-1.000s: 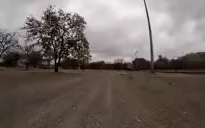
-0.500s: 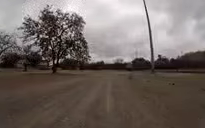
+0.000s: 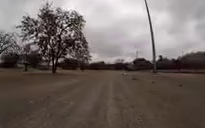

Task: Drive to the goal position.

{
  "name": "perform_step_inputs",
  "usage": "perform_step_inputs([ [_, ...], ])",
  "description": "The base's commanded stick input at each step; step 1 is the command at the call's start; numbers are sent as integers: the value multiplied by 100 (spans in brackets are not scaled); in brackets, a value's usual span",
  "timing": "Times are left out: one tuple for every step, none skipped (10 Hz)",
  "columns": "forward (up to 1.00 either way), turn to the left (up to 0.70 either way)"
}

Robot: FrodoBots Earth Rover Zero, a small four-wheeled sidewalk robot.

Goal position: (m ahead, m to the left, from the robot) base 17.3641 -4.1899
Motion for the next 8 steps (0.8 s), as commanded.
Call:
perform_step_inputs([
  [70,-1],
  [70,-1],
  [70,-1],
  [70,-1],
  [70,-1],
  [70,-1],
  [70,-3],
  [70,-21],
])
